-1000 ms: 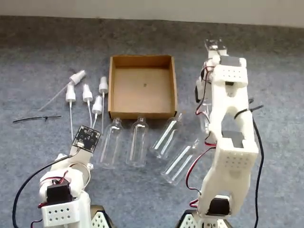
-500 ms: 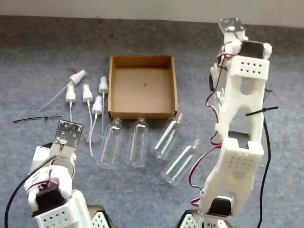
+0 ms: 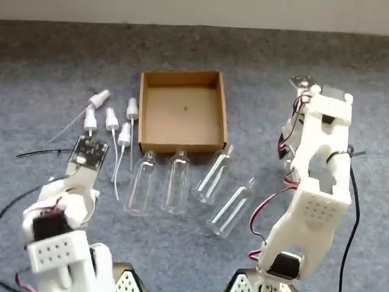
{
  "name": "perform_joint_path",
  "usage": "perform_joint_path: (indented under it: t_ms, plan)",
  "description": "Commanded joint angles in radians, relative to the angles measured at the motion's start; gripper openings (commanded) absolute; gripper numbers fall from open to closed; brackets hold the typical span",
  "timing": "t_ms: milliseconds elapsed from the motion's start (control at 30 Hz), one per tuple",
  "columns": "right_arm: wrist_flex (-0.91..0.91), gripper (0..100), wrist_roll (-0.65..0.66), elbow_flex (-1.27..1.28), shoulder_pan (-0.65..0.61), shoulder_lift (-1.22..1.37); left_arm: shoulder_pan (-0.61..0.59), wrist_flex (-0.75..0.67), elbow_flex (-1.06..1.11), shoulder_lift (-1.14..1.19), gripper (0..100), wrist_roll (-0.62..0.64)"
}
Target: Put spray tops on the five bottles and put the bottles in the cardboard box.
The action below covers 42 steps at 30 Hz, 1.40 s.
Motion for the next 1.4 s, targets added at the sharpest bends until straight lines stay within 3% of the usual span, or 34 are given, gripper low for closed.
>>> perform_joint_path:
  t_ms: [0, 200, 433, 667, 900, 1267, 1367]
  plan:
    - [-0.035, 3.3, 0.006, 0.013, 0.005, -0.022, 0.113, 0.005, -0.166, 0.286, 12, 0.118]
    - [-0.203, 3.3, -0.020, 0.206, -0.007, -0.134, 0.248, 0.002, -0.278, 0.483, 12, 0.287]
    - [-0.453, 4.4, 0.098, 0.582, -0.045, -0.329, 0.259, -0.048, -0.269, 0.499, 12, 0.387]
    - [-0.374, 24.0, 0.101, 0.607, -0.050, -0.335, 0.255, -0.161, -0.179, 0.499, 12, 0.402]
    - [-0.259, 24.0, 0.018, 0.479, -0.027, -0.332, 0.255, -0.175, -0.151, 0.499, 12, 0.400]
    - [-0.243, 23.5, 0.021, 0.404, -0.044, -0.329, 0.255, -0.183, -0.140, 0.499, 12, 0.400]
    - [-0.243, 17.3, 0.021, 0.404, -0.039, -0.328, 0.255, -0.184, -0.140, 0.499, 12, 0.402]
